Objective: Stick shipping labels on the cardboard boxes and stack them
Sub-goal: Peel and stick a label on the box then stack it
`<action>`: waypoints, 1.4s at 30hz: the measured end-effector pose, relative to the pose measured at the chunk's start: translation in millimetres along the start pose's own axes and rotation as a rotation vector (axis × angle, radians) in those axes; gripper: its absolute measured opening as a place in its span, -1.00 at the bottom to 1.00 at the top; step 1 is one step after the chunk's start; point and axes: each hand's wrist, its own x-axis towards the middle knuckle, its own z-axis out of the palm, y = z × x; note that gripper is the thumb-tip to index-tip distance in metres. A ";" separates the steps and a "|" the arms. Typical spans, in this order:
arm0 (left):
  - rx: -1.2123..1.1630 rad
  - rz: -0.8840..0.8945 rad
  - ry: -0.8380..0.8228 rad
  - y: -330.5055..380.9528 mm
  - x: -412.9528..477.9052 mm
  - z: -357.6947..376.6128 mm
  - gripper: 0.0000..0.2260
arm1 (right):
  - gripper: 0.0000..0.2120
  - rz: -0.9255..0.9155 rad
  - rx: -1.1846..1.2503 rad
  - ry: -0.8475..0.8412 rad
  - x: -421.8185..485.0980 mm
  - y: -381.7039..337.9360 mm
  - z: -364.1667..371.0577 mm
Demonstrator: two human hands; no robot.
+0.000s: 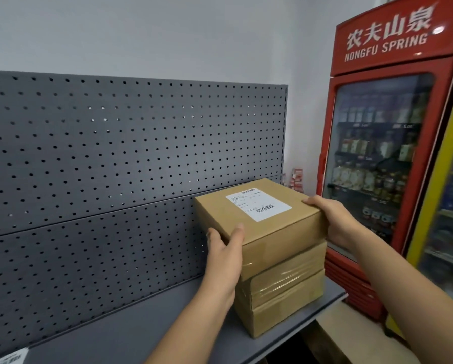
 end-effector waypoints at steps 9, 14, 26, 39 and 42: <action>0.069 -0.058 0.014 -7.0 16.9 16.6 0.08 | -0.69 0.047 0.011 -0.013 25.6 22.1 -7.4; 0.068 -0.042 0.049 -9.0 22.5 14.3 -0.06 | -0.70 0.020 -0.015 -0.012 31.7 27.3 -3.8; 0.063 0.018 0.089 -13.1 17.7 17.4 -0.08 | -0.80 -0.065 0.045 0.066 26.7 28.9 -1.3; 0.554 0.256 0.070 0.8 13.8 -36.4 -0.29 | -0.68 -0.611 -0.590 0.144 -7.2 -0.5 12.6; 0.727 0.337 0.076 5.9 4.2 -63.3 -0.33 | -0.58 -0.665 -0.838 -0.029 -23.9 -5.9 27.1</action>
